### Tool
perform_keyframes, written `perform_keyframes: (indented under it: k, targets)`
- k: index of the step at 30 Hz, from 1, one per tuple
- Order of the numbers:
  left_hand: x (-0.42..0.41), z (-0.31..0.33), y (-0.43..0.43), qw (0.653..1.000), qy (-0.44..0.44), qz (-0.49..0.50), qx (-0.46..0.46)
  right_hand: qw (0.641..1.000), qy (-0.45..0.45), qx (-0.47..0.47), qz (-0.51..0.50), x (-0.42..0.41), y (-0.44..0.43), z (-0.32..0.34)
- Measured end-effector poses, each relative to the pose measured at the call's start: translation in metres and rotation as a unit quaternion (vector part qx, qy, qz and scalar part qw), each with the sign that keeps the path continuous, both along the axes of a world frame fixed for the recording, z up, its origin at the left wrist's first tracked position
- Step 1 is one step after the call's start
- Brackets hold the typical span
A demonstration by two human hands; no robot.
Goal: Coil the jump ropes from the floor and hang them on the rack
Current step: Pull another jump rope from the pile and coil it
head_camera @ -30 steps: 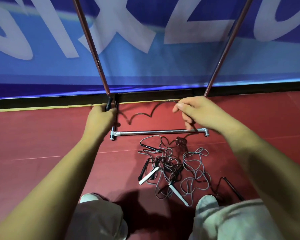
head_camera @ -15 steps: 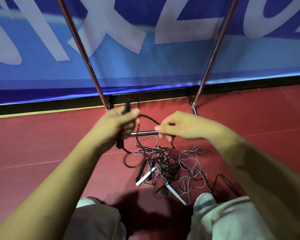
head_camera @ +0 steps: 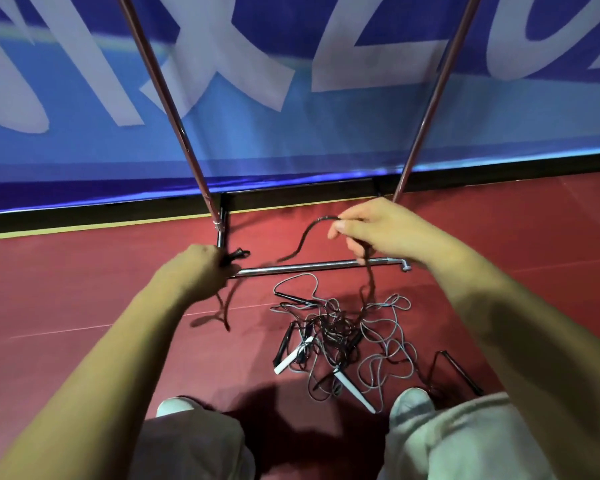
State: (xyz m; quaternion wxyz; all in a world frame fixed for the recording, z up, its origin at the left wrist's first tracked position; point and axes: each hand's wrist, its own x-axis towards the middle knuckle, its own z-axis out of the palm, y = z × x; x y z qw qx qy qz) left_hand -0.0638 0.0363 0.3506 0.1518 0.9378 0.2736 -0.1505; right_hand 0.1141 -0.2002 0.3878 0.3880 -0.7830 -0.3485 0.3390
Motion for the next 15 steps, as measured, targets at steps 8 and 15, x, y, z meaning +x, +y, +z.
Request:
perform_keyframes:
  k: [8, 15]
  targets:
    - [0.013, 0.033, -0.056, 0.880, -0.166, 0.107, -0.431, 0.985, -0.118, -0.074, 0.101, -0.038, 0.019, -0.007]
    - [0.018, 0.030, -0.053, 0.784, -0.214, 0.092, -0.576, 0.989, -0.110, -0.058, 0.079, -0.024, 0.005, -0.006]
